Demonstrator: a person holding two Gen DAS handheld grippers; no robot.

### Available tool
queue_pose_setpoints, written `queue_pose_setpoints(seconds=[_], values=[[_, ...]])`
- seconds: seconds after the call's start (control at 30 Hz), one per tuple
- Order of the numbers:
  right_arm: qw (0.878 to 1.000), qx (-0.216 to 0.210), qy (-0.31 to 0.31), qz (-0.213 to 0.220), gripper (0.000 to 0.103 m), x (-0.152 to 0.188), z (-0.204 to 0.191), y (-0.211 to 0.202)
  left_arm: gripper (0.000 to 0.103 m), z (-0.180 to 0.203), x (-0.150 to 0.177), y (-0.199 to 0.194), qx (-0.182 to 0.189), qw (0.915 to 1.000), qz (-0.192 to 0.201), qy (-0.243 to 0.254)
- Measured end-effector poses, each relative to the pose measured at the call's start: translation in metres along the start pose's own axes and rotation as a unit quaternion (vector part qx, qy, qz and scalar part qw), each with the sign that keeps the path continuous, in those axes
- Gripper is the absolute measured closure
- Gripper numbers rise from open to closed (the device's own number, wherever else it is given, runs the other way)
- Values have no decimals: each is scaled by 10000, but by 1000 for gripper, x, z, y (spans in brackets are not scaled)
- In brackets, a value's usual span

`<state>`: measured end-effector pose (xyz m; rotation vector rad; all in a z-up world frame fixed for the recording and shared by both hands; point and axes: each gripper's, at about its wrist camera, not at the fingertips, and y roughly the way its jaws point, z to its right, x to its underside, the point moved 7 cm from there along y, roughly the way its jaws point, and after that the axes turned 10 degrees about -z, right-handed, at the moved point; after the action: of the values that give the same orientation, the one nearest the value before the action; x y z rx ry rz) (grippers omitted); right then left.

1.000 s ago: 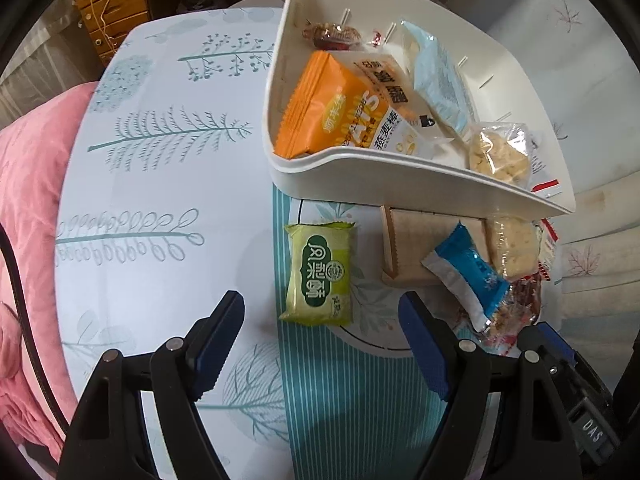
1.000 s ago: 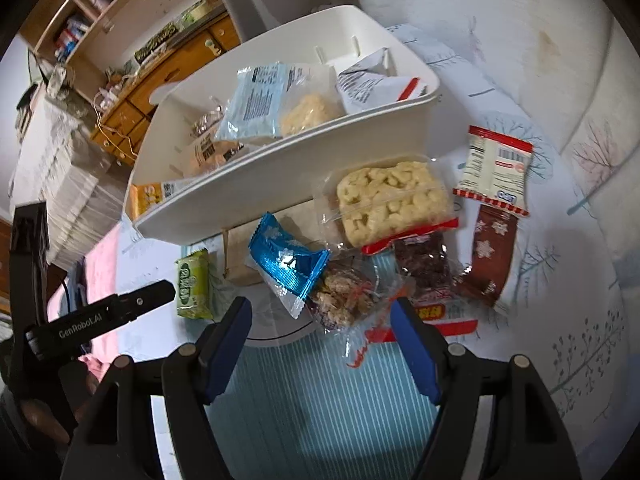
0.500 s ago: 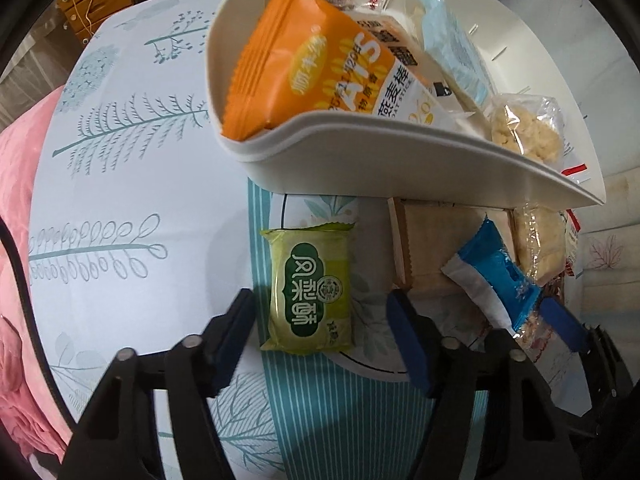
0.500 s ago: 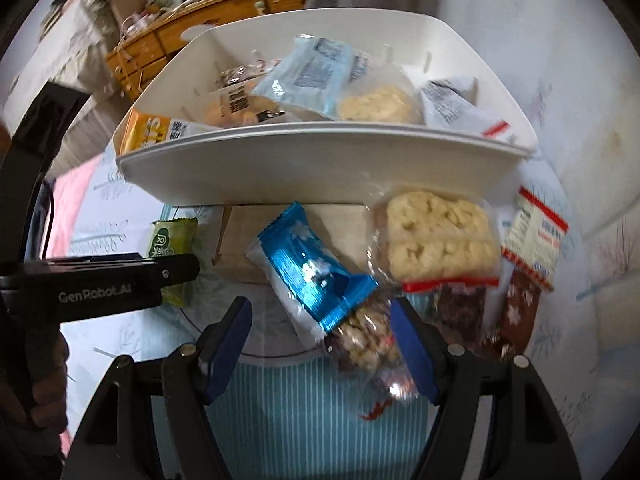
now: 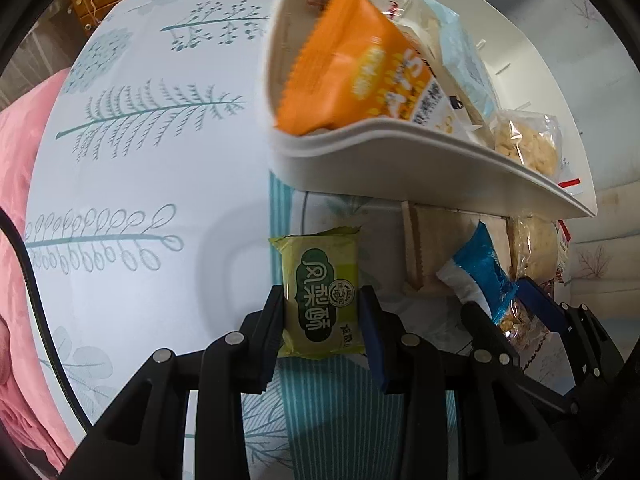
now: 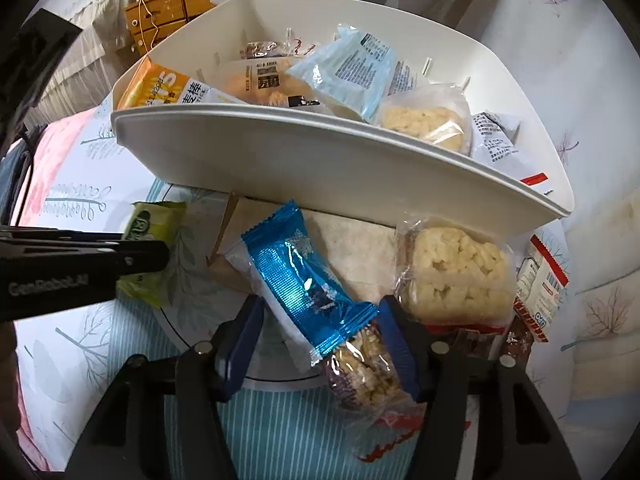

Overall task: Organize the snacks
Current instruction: 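Grasp the green pineapple-cake packet with the left gripper while the right grasps the blue packet, then carry both packets over the white tray and open both grippers to release them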

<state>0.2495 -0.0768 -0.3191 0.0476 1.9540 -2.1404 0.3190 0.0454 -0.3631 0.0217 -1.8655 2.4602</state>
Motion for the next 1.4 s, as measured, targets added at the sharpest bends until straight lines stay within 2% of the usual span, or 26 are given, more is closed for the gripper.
queue_pose_setpoints(seconds=[0.07,0.2,0.27,0.4,0.57,0.77,0.9,1.17,1.4], values=[[10000,48,-21,-22,52,0,0,0,68,-6,2,-4,19,10000,22,-48],[9998,92,-137,-95,56,0,-5,0,68,-14,11,-10,51,9999,89,-105],[9998,65,-176,-121,64,-4,-9,2,68,-17,14,-15,75,9998,133,-114],[9994,-24,-202,-290,67,-1,-18,2,68,-21,19,-24,121,9997,159,-129],[9956,-848,169,-368,67,9,-29,-11,68,-18,34,-41,207,9998,-27,-60],[9906,-1285,290,-356,67,16,-38,-31,68,-9,57,-60,75,9991,-398,140],[9875,-1510,423,-157,67,11,-30,-55,68,4,65,-71,131,9982,-542,212],[9839,-1721,416,246,67,-13,0,-97,68,39,49,-129,121,9987,-104,476],[9764,-1992,478,686,67,-37,26,-131,68,65,19,-166,-118,9978,338,559]])
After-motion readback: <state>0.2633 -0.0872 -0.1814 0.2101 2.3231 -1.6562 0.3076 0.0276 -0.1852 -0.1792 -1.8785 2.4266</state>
